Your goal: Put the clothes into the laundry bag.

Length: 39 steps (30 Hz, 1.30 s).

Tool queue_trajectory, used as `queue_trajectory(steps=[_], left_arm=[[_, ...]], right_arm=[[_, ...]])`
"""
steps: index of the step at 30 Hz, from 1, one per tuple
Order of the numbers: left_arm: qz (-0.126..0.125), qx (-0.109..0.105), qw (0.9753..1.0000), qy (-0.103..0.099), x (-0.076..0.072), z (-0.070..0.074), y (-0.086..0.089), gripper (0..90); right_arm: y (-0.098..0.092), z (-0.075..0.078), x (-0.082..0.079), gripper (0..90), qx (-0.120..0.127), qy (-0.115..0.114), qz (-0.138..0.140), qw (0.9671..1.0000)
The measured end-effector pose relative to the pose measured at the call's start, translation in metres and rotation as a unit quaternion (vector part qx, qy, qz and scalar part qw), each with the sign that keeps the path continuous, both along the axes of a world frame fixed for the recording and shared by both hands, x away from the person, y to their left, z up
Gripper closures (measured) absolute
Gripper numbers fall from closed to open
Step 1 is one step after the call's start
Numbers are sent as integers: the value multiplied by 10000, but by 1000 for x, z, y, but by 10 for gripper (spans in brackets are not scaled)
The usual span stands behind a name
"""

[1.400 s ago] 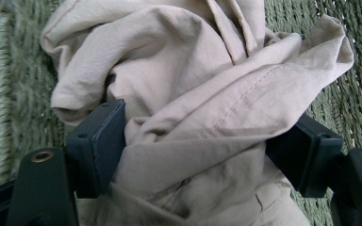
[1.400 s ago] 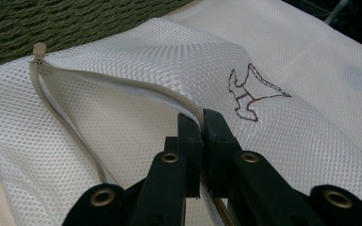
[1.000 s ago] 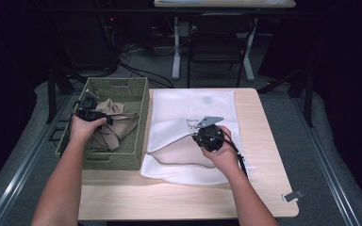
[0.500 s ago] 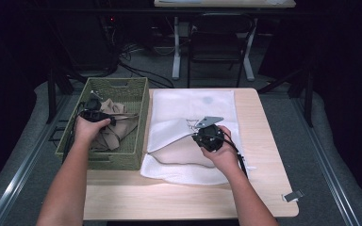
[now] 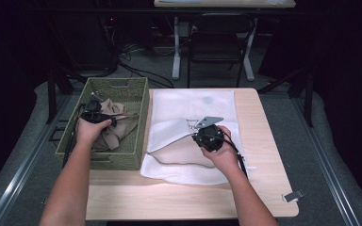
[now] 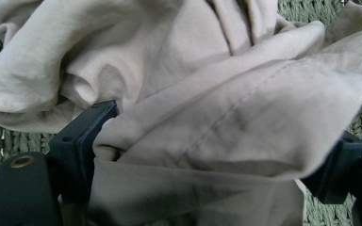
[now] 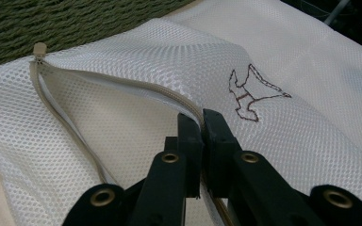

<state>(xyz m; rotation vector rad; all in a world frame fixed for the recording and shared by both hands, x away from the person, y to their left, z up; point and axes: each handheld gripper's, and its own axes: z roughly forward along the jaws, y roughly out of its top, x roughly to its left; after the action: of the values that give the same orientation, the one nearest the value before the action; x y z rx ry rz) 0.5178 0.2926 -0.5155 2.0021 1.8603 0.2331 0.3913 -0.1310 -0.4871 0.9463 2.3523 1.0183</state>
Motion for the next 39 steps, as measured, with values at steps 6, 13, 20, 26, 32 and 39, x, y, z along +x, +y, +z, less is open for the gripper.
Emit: queue_trajectory(steps=[6, 13, 20, 26, 32, 39], left_arm=[[84, -226, 9997, -14, -1, -4, 5, 141], [54, -277, 9996, -4, -1, -8, 4, 112], [66, -232, 9997, 97, 1, -11, 1, 58], [76, -219, 9996, 158, 3, -14, 0, 51], [62, -256, 9995, 153, 4, -16, -1, 46], [87, -173, 9997, 164, 4, -17, -5, 66]], right_arm=[[0, 0, 0, 869, 2, 0, 0, 10000], [0, -1, 0, 869, -8, -3, 17, 10000], [1, -1, 0, 869, -26, -2, 24, 10000], [1, -1, 0, 869, -19, -7, 24, 10000], [1, -1, 0, 869, -19, -4, 26, 10000], [1, -1, 0, 869, -9, -12, 26, 10000]])
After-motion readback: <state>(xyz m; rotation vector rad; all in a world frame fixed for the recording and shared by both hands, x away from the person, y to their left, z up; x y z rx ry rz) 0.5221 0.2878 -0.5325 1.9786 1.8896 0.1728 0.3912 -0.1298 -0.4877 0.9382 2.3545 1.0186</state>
